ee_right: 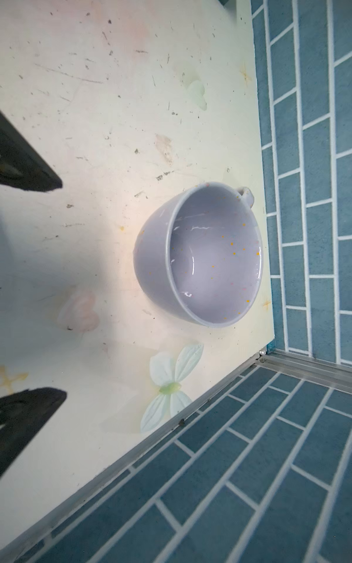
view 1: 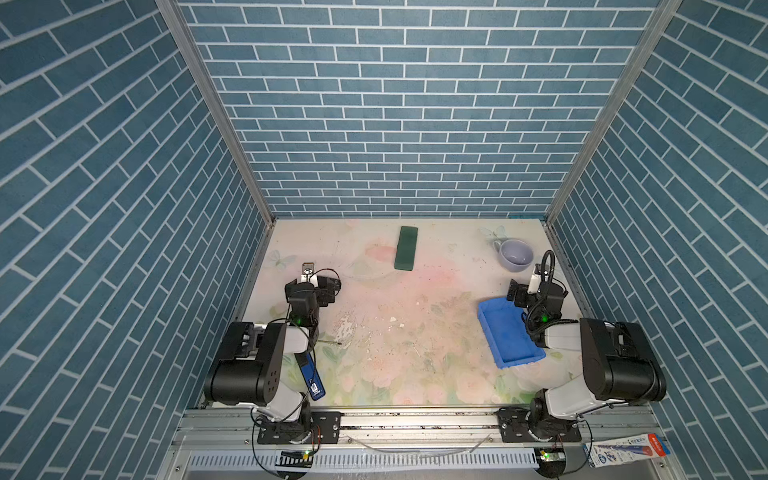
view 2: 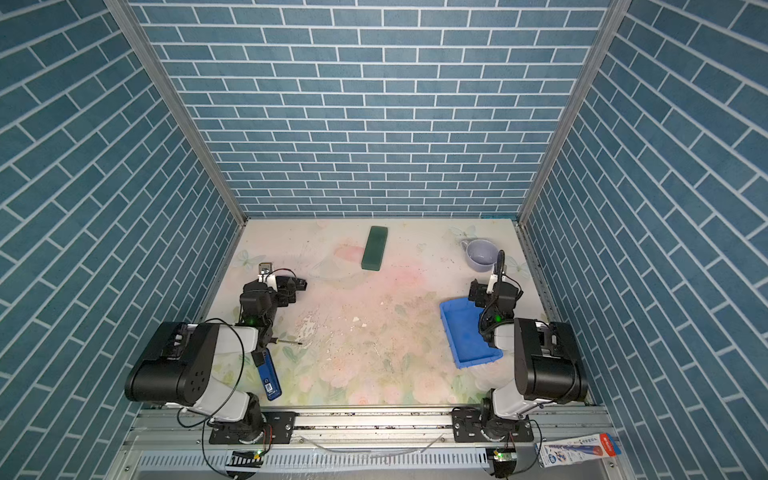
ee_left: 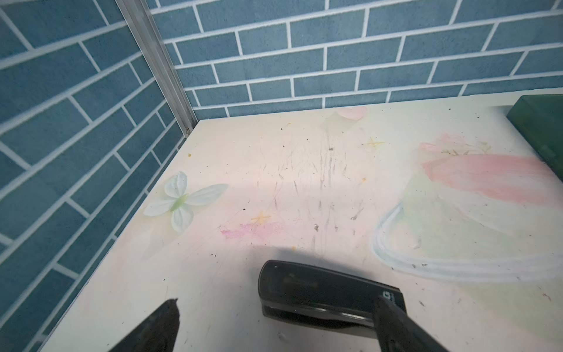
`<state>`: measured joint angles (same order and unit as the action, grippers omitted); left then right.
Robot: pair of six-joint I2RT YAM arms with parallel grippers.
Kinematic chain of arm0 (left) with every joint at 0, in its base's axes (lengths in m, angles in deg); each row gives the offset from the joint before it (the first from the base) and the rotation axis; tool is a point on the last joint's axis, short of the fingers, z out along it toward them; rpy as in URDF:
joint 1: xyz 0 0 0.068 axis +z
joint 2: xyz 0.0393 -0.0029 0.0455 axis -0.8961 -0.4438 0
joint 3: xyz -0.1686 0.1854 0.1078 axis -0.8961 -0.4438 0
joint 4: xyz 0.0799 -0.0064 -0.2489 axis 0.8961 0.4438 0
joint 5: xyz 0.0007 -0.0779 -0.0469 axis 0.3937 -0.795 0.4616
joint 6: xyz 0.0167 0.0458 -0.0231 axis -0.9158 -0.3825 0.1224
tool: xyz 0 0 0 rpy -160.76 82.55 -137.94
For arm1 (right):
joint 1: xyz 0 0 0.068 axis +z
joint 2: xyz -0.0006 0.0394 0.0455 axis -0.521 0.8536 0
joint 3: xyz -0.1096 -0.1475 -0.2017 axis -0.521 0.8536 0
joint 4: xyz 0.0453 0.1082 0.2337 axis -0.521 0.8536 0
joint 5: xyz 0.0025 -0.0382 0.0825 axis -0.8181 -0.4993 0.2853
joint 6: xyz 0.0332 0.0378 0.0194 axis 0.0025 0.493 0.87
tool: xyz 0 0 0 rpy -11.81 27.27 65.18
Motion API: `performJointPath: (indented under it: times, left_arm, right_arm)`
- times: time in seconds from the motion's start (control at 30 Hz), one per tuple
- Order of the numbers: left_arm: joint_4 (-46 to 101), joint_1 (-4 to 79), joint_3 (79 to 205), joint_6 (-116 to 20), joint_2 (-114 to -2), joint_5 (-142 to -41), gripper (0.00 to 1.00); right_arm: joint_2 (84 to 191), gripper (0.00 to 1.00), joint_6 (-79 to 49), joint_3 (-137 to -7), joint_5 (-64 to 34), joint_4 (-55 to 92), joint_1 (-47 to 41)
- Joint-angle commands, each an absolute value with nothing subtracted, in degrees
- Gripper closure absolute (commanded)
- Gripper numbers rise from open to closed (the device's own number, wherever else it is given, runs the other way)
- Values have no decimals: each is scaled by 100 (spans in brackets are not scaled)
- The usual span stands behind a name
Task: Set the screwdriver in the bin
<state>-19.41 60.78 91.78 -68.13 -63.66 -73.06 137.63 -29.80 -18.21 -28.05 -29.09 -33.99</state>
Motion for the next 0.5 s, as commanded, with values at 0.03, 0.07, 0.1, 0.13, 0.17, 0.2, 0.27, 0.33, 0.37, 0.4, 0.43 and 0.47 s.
performJointPath:
  times: [0.03,0.07,0.1,0.13,0.17,0.2,0.27,0.33,0.37,0.4,0.43,0.47]
  left_arm:
    - [-1892,6093,9199,-6924,-6370,-7597,0]
    - [-1909,6093,9188,-6931,-6378,-7589,0]
    - [-1899,6093,9188,-6932,-6378,-7590,0]
    - [-1900,6093,9188,-6933,-6377,-7591,0]
    - [-1906,6093,9188,-6933,-6378,-7593,0]
    - [-1903,6093,9188,-6933,-6378,-7588,0]
    - [-1903,6093,9188,-6932,-6378,-7589,0]
    - [-1903,6093,9188,-6932,-6376,-7586,0]
    - [-1903,6093,9194,-6935,-6378,-7591,0]
    - [-1903,6093,9199,-6929,-6378,-7597,0]
    - [-1903,6093,9197,-6926,-6376,-7592,0]
    - [-1903,6093,9197,-6919,-6378,-7592,0]
  right_arm:
    - [13788,1,-2911,-1839,-2857,-2981,-3407]
    - [13785,1,-2912,-1842,-2858,-2982,-3408]
    - [13788,1,-2907,-1838,-2858,-2969,-3406]
    - [13784,1,-2906,-1838,-2856,-2980,-3413]
    - [13785,1,-2911,-1838,-2858,-2973,-3406]
    - [13786,1,-2909,-1838,-2856,-2974,-3411]
    - [13788,1,-2905,-1846,-2858,-2961,-3412]
    - [13787,1,-2912,-1847,-2858,-2971,-3411]
    - [13786,1,-2907,-1839,-2852,-2973,-3407]
    - [13788,1,-2911,-1838,-2854,-2973,-3412]
    - [13788,1,-2911,-1838,-2855,-2971,-3412]
    - [13788,1,-2907,-1838,-2858,-2969,-3412]
